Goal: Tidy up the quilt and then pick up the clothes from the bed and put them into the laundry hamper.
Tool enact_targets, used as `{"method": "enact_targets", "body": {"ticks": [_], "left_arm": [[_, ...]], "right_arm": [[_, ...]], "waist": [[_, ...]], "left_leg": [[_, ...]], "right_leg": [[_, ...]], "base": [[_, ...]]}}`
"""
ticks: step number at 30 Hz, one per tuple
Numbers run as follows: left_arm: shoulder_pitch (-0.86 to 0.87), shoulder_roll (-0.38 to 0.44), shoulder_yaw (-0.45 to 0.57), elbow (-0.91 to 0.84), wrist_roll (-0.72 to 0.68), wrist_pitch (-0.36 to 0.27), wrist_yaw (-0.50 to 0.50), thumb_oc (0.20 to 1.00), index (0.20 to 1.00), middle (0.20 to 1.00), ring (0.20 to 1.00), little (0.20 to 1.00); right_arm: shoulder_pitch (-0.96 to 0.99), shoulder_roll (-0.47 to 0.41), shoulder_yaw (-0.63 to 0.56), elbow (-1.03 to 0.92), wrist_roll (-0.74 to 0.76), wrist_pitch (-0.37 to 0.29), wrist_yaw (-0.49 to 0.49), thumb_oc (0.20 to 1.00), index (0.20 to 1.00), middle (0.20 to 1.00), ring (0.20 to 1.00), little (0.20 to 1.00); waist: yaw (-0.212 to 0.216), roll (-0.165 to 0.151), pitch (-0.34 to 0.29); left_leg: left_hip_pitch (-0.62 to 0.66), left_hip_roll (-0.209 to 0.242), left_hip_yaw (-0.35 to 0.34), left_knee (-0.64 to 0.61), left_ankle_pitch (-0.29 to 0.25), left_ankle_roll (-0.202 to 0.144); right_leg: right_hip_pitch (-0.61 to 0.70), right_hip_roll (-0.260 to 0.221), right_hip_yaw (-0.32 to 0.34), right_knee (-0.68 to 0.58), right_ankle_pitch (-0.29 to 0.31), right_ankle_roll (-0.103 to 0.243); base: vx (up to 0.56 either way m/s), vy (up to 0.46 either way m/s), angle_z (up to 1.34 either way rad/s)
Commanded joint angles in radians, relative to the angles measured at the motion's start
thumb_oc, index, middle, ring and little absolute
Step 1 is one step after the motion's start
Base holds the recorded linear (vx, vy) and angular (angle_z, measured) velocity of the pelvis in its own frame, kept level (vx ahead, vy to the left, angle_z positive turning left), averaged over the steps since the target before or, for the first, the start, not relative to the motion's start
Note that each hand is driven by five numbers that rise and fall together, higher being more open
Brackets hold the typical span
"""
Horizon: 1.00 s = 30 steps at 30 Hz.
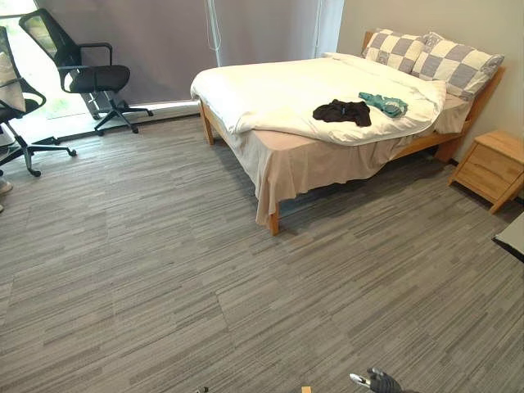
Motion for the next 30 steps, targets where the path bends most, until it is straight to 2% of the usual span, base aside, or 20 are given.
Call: {"method": "enact_targets", "body": {"ticks": [1, 3, 6, 14, 15, 16, 17, 18, 19, 20, 21, 22, 23, 24, 25, 26, 28, 30], "left_arm": [[-0.101, -0.054, -0.003, 0.063, 0.048, -0.022, 0.020, 1.000, 1.000, 1.000, 1.000, 1.000], [-0.100, -0.049, -0.002, 0.063, 0.073, -0.021, 0.028, 1.000, 1.000, 1.000, 1.000, 1.000], [-0.092, -0.059, 0.000, 0.056, 0.072, -0.023, 0.029, 1.000, 1.000, 1.000, 1.000, 1.000], [-0.151, -0.038, -0.022, 0.014, 0.081, -0.028, 0.029, 1.000, 1.000, 1.000, 1.000, 1.000], [-0.170, -0.016, -0.027, 0.005, 0.090, -0.027, 0.027, 1.000, 1.000, 1.000, 1.000, 1.000], [-0.181, -0.001, -0.020, 0.003, 0.089, -0.025, 0.024, 1.000, 1.000, 1.000, 1.000, 1.000], [-0.181, -0.001, -0.020, 0.002, 0.089, -0.025, 0.024, 1.000, 1.000, 1.000, 1.000, 1.000], [-0.190, 0.008, -0.014, -0.002, 0.083, -0.024, 0.024, 1.000, 1.000, 1.000, 1.000, 1.000], [-0.197, 0.014, -0.001, -0.011, 0.068, -0.024, 0.030, 1.000, 1.000, 1.000, 1.000, 1.000], [-0.201, 0.018, 0.007, -0.013, 0.056, -0.025, 0.032, 1.000, 1.000, 1.000, 1.000, 1.000], [-0.201, 0.018, 0.007, -0.013, 0.056, -0.025, 0.032, 1.000, 1.000, 1.000, 1.000, 1.000], [-0.212, 0.021, 0.009, -0.015, 0.046, -0.022, 0.033, 1.000, 1.000, 1.000, 1.000, 1.000], [-0.212, 0.021, 0.009, -0.015, 0.046, -0.022, 0.033, 1.000, 1.000, 1.000, 1.000, 1.000], [-0.208, 0.015, -0.002, -0.004, 0.057, -0.020, 0.025, 1.000, 1.000, 1.000, 1.000, 1.000], [-0.208, 0.015, -0.002, -0.004, 0.057, -0.020, 0.025, 1.000, 1.000, 1.000, 1.000, 1.000], [-0.208, 0.011, -0.008, -0.001, 0.066, -0.020, 0.023, 1.000, 1.000, 1.000, 1.000, 1.000], [-0.205, 0.005, -0.007, 0.012, 0.095, -0.025, 0.018, 1.000, 1.000, 1.000, 1.000, 1.000], [-0.197, -0.005, -0.008, 0.024, 0.119, -0.032, 0.013, 1.000, 1.000, 1.000, 1.000, 1.000]], "right_arm": [[-0.047, 0.057, 0.014, -0.020, 0.069, -0.022, -0.005, 1.000, 1.000, 1.000, 1.000, 1.000], [-0.031, 0.044, 0.009, 0.010, 0.074, -0.039, 0.009, 1.000, 1.000, 1.000, 1.000, 1.000], [-0.024, 0.030, -0.023, 0.085, 0.054, -0.022, 0.001, 1.000, 1.000, 1.000, 1.000, 1.000], [-0.047, -0.019, -0.029, 0.176, -0.151, 0.006, -0.029, 1.000, 1.000, 1.000, 1.000, 1.000], [-0.049, -0.027, -0.024, 0.188, -0.183, 0.011, -0.016, 1.000, 1.000, 1.000, 1.000, 1.000], [-0.053, -0.026, -0.033, 0.194, -0.181, 0.015, -0.006, 1.000, 1.000, 1.000, 1.000, 1.000], [-0.054, -0.026, -0.033, 0.194, -0.181, 0.015, -0.006, 1.000, 1.000, 1.000, 1.000, 1.000], [-0.065, -0.028, -0.055, 0.201, -0.168, 0.018, -0.001, 1.000, 1.000, 1.000, 1.000, 1.000], [-0.074, -0.029, -0.070, 0.198, -0.158, 0.021, -0.003, 1.000, 1.000, 1.000, 1.000, 1.000], [-0.074, -0.030, -0.081, 0.196, -0.151, 0.020, -0.005, 1.000, 1.000, 1.000, 1.000, 1.000], [-0.075, -0.030, -0.081, 0.195, -0.151, 0.020, -0.005, 1.000, 1.000, 1.000, 1.000, 1.000], [-0.072, -0.022, -0.107, 0.189, -0.130, 0.018, -0.010, 1.000, 1.000, 1.000, 1.000, 1.000], [-0.072, -0.023, -0.107, 0.189, -0.130, 0.018, -0.010, 1.000, 1.000, 1.000, 1.000, 1.000], [-0.060, -0.010, -0.118, 0.171, -0.111, 0.013, -0.018, 1.000, 1.000, 1.000, 1.000, 1.000], [-0.060, -0.011, -0.118, 0.170, -0.111, 0.013, -0.018, 1.000, 1.000, 1.000, 1.000, 1.000], [-0.055, -0.008, -0.121, 0.164, -0.103, 0.011, -0.020, 1.000, 1.000, 1.000, 1.000, 1.000], [-0.049, -0.005, -0.132, 0.157, -0.093, 0.012, -0.024, 1.000, 1.000, 1.000, 1.000, 1.000], [-0.042, -0.003, -0.144, 0.154, -0.078, 0.010, -0.022, 1.000, 1.000, 1.000, 1.000, 1.000]], "waist": [[-0.013, -0.011, 0.083], [-0.013, -0.009, 0.089], [-0.018, -0.003, 0.099], [-0.031, -0.002, 0.159], [-0.030, -0.008, 0.164], [-0.030, -0.010, 0.167], [-0.030, -0.011, 0.166], [-0.032, -0.009, 0.173], [-0.034, -0.001, 0.186], [-0.035, 0.007, 0.196], [-0.034, 0.006, 0.196], [-0.048, 0.014, 0.208], [-0.048, 0.014, 0.209], [-0.080, 0.010, 0.206], [-0.081, 0.013, 0.208], [-0.093, 0.007, 0.208], [-0.112, 0.017, 0.207], [-0.129, 0.038, 0.200]], "left_leg": [[0.063, 0.003, -0.002, -0.019, -0.107, -0.023], [0.065, 0.001, -0.006, -0.021, -0.107, -0.023], [0.065, -0.002, -0.007, -0.024, -0.108, -0.021], [0.014, -0.016, -0.007, -0.002, -0.115, -0.010], [0.012, -0.016, -0.012, 0.008, -0.120, -0.004], [0.017, -0.016, -0.013, 0.010, -0.125, 0.002], [0.015, -0.017, -0.013, 0.011, -0.125, 0.002], [0.024, -0.017, -0.012, 0.011, -0.131, 0.007], [0.042, -0.014, -0.005, 0.009, -0.142, 0.013], [0.060, -0.011, -0.001, 0.006, -0.149, 0.016], [0.060, -0.013, 0.000, 0.006, -0.149, 0.017], [0.112, -0.005, 0.006, -0.008, -0.169, 0.020], [0.115, -0.006, 0.006, -0.010, -0.170, 0.020], [0.174, -0.018, 0.008, -0.027, -0.213, 0.023], [0.179, -0.014, 0.008, -0.029, -0.215, 0.021], [0.199, -0.024, 0.007, -0.032, -0.228, 0.017], [0.242, -0.002, 0.012, -0.045, -0.259, -0.012], [0.283, 0.015, 0.022, -0.037, -0.311, -0.021]], "right_leg": [[0.051, -0.075, 0.034, -0.024, -0.118, 0.120], [0.053, -0.075, 0.035, -0.024, -0.121, 0.121], [0.053, -0.076, 0.036, -0.024, -0.122, 0.122], [0.014, -0.094, 0.032, -0.009, -0.117, 0.133], [-0.015, -0.094, 0.024, 0.072, -0.137, 0.128], [-0.040, -0.091, 0.016, 0.143, -0.145, 0.141], [-0.044, -0.092, 0.016, 0.148, -0.148, 0.141], [-0.073, -0.096, 0.002, 0.222, -0.142, 0.168], [-0.117, -0.115, -0.024, 0.321, -0.122, 0.203], [-0.155, -0.134, -0.051, 0.406, -0.098, 0.225], [-0.158, -0.136, -0.050, 0.412, -0.101, 0.226], [-0.220, -0.167, -0.102, 0.503, -0.049, 0.237], [-0.219, -0.168, -0.102, 0.507, -0.051, 0.238], [-0.274, -0.168, -0.148, 0.380, -0.055, 0.206], [-0.268, -0.164, -0.150, 0.375, -0.055, 0.205], [-0.281, -0.169, -0.157, 0.280, -0.041, 0.195], [-0.284, -0.177, -0.184, 0.079, -0.017, 0.200], [-0.299, -0.182, -0.162, 0.028, -0.003, 0.204]], "base": [[0.00, 0.000, 0.00], [0.02, 0.017, -0.02], [0.01, 0.053, 0.01], [-0.01, 0.073, -0.08], [0.04, 0.070, 0.09], [0.04, 0.052, 0.16], [0.05, 0.054, 0.23], [0.06, 0.084, 0.24], [0.09, 0.123, 0.14], [0.05, 0.091, -0.04], [0.21, 0.089, -0.20], [0.19, 0.049, -0.22], [0.57, 0.014, -0.20], [0.39, -0.036, -0.09], [0.56, -0.082, -0.07], [0.37, -0.117, 0.01], [0.51, -0.163, 0.04], [0.53, -0.115, 0.07]]}}
